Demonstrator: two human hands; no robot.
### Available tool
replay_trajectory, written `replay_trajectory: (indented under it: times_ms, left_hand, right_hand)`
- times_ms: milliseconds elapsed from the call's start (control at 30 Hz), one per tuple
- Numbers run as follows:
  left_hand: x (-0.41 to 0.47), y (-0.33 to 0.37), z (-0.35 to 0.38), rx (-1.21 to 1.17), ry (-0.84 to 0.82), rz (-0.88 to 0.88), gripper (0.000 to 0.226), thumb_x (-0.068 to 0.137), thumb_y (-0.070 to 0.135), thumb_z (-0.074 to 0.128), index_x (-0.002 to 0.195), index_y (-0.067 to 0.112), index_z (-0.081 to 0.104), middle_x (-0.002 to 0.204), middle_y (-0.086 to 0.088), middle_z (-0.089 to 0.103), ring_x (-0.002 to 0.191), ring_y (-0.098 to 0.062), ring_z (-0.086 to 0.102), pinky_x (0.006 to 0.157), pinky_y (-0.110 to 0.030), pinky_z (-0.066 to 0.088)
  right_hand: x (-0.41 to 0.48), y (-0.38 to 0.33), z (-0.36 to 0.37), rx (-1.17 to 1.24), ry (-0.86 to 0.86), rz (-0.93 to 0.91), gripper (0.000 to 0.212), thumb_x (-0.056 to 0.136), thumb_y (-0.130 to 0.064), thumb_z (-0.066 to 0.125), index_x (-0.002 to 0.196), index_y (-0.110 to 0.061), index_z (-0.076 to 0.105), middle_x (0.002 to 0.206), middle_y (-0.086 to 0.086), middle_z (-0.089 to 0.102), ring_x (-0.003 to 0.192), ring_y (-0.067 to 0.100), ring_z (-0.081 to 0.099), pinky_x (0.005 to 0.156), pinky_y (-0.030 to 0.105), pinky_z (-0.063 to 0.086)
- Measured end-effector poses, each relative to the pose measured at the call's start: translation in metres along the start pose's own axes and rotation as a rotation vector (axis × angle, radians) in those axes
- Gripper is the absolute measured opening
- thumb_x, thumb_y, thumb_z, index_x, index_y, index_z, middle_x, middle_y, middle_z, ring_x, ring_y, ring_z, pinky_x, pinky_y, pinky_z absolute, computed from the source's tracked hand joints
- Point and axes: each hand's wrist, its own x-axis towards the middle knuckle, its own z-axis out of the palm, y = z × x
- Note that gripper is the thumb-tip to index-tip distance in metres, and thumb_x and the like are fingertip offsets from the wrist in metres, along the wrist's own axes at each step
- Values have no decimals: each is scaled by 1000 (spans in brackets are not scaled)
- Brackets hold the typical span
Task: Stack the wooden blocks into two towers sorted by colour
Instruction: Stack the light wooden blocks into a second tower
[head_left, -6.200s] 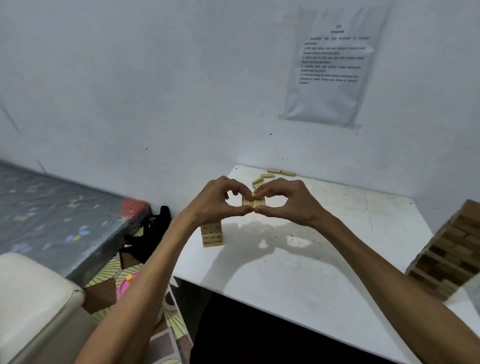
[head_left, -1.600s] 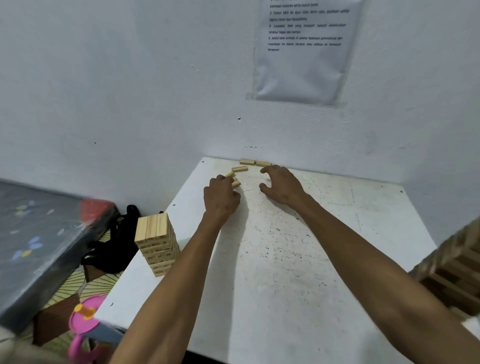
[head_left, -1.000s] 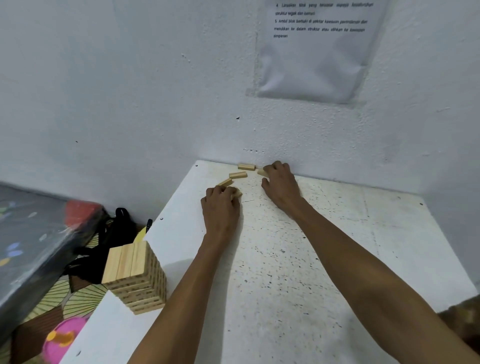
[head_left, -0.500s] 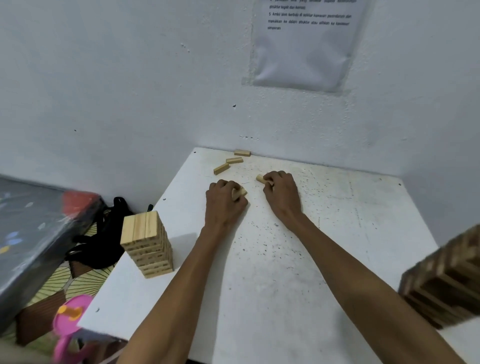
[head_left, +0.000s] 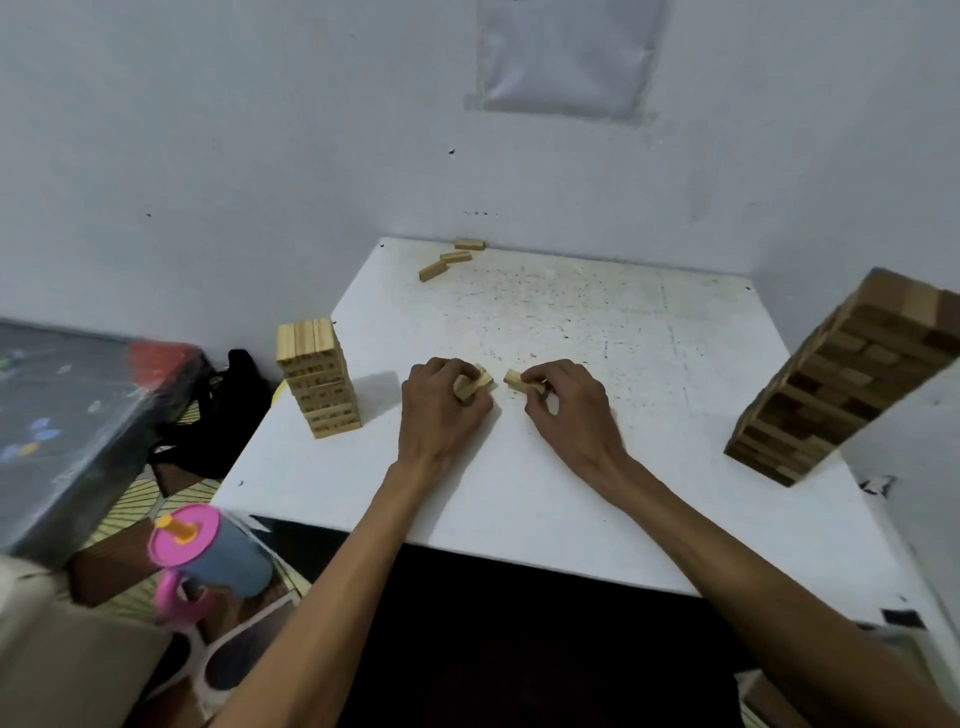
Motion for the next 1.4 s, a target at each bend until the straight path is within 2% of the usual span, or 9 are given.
replay_trajectory:
  times_ms: [133,300,367,500,733,1000,1133,1300,1400]
  left_hand:
    - [-32,4,-11,-18,-19,12,16,83,24,77,99,20,75,104,4,72,102,-21,59,86,-33,46]
    - [-52,2,-22,-22,-123,69,17,87,25,75,104,20,74,103,7,70,104,-21,58,85,-30,41]
    - [-56,0,-26,0,-130,103,20,89,32,72,105,22,73,105,9,71,107,-19,59,89,-36,45]
    - [-64,-6,-31,63,-104,140,33,90,44,54,113,26,69,120,14,68,118,-14,55,99,-46,44]
    - [-65,-7,-29,223,-138,131,76,77,75,59,135,25,60,127,11,58,125,-13,44,100,-31,29]
    - [-54,-1,-26,238,-129,66,49,76,66,74,119,43,71,114,15,51,120,-11,39,97,-32,24]
    - [-45,6,-36,287,-285,28,53,79,66,71,129,50,65,110,11,49,116,-15,40,91,-33,24]
    - [-39,6,-47,228,-414,69,63,78,68,57,136,44,61,97,9,59,106,-19,56,86,-35,39]
    - [-36,7,-49,186,-462,104,59,82,59,65,135,33,63,93,11,59,100,-18,57,84,-35,46]
  right_hand:
    - [-35,-11,-9,-6,-64,-34,18,92,-9,67,107,-17,72,102,-8,66,98,11,57,83,24,46]
    - [-58,-19,-18,23,-186,-146,24,89,-9,70,110,-20,71,102,-14,66,100,10,55,85,26,48]
    - [-58,-19,-20,56,-235,-170,27,90,-11,71,113,-23,70,106,-18,65,105,9,57,88,26,49]
    - [-47,-15,-26,78,-268,-143,30,91,-23,74,120,-25,69,117,-16,59,116,4,55,97,24,47]
    - [-30,-13,-29,82,-366,-60,32,89,-33,78,120,-30,70,108,-19,54,105,0,53,85,12,41]
    - [-11,-20,-33,111,-491,42,43,85,-37,82,124,-30,67,93,-11,60,80,1,53,72,13,41]
    - [-1,-19,-35,64,-602,59,52,87,-36,80,135,-29,61,86,-13,61,75,-3,52,71,16,40]
    - [11,-23,-34,1,-710,20,60,89,-35,78,143,-22,55,84,-11,64,75,-8,54,69,12,37]
    - [18,-25,-34,-39,-754,-4,55,88,-34,78,138,-22,58,82,-11,66,74,-8,55,68,12,38]
